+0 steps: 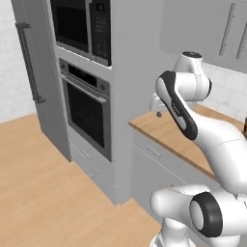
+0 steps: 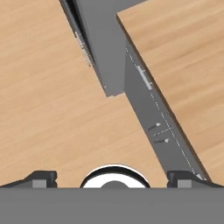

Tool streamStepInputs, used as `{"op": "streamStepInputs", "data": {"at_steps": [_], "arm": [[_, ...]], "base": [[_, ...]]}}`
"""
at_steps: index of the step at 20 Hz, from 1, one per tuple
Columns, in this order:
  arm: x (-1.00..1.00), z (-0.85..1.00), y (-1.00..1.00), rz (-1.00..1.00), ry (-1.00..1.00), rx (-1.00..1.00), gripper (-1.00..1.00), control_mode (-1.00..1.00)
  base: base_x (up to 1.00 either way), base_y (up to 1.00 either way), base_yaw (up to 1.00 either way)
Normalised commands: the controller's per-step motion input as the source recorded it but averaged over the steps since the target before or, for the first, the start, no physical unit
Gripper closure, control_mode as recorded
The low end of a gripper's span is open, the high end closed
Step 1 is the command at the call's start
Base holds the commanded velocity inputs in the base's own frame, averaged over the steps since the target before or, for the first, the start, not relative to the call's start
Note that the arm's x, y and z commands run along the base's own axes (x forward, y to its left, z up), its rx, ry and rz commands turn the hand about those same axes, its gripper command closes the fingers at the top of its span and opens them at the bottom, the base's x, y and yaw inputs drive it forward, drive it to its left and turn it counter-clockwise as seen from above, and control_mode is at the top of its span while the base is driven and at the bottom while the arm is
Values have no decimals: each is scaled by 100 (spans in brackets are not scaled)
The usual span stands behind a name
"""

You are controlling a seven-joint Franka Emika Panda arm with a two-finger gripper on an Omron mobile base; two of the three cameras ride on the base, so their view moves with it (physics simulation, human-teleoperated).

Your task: Take a straw from the drawer in front and place it inside the glass cup on the dining counter.

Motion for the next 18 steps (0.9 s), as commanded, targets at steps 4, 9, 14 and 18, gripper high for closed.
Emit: {"op": "streamStepInputs", "data": {"at_steps": [4, 9, 14, 18], "arm": [[0, 0, 0, 0, 0, 0, -100, 100], [0, 0, 0, 0, 0, 0, -100, 100], [0, 0, 0, 0, 0, 0, -100, 100], [0, 0, 0, 0, 0, 0, -100, 100]], "base": [[-13, -44, 29], [0, -49, 31], [-3, -48, 27], [-28, -26, 19]]}}
